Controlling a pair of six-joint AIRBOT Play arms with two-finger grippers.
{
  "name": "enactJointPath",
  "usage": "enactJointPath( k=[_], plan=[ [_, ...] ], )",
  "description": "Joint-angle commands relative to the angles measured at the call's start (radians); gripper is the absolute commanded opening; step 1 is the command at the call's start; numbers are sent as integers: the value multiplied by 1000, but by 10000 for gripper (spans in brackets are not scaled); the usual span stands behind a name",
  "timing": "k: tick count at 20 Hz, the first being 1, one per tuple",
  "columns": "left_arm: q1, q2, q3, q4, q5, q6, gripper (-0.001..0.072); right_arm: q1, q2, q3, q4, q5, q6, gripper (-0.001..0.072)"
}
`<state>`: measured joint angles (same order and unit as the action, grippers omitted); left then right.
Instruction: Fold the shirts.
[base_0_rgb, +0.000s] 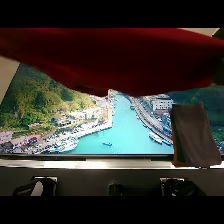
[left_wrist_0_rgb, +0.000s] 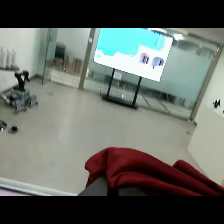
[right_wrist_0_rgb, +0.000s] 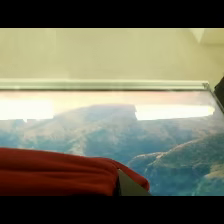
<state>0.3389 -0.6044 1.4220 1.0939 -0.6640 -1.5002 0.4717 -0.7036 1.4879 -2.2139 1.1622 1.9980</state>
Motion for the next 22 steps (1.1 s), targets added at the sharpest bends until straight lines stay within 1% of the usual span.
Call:
enactJointPath(
  k=[1, 2, 4, 5, 6, 7, 8, 9, 10, 11, 12, 14, 15, 16, 17, 19, 20, 22],
  plan=[
    [27, 82, 10, 34, 42, -40, 27, -1, 46, 33, 111, 111, 6, 40],
    [27, 80, 10, 39, 38, -10, 27, -1, 36, 33, 175, 171, -5, 40],
    [27, 45, 7, 45, 16, 21, 27, -1, -14, 27, 294, 357, -62, 42],
    [27, 16, -3, 45, -3, 50, 27, -1, -52, 3, 386, 468, -76, 41],
    [27, -16, -21, 44, -29, 89, 27, -1, -90, -47, 501, 539, -82, 41],
    [27, -60, -52, 45, -56, 125, 27, -1, -129, -129, 640, 557, -82, 41],
    [27, -105, -93, 44, -74, 149, 28, -1, -159, -224, 758, 519, -83, 40],
    [25, -158, -149, 43, -77, 170, 28, -1, -189, -335, 852, 421, -86, 40],
    [21, -212, -202, 43, -73, 187, 27, -1, -220, -431, 880, 288, -94, 40],
    [11, -278, -254, 41, -68, 195, 28, -1, -263, -509, 865, 163, -89, 40],
    [-3, -350, -296, 40, -60, 196, 28, -1, -320, -550, 819, 57, -60, 41],
    [-45, -494, -329, 40, -34, 196, 28, -1, -450, -550, 721, -101, -10, 41],
    [-67, -561, -328, 40, -13, 196, 28, -3, -505, -542, 691, -187, 12, 41],
    [-91, -618, -327, 40, 20, 196, 27, -19, -557, -537, 701, -275, 45, 41],
    [-115, -672, -327, 40, 54, 196, 28, -43, -598, -534, 732, -343, 98, 41],
    [-155, -753, -327, 40, 60, 191, 29, -107, -662, -534, 813, -452, 213, 41],
    [-175, -784, -327, 40, 42, 175, 29, -135, -681, -534, 867, -494, 234, 41],
    [-206, -811, -327, 40, -2, 165, 38, -170, -683, -533, 924, -544, 217, 45]
  ],
)
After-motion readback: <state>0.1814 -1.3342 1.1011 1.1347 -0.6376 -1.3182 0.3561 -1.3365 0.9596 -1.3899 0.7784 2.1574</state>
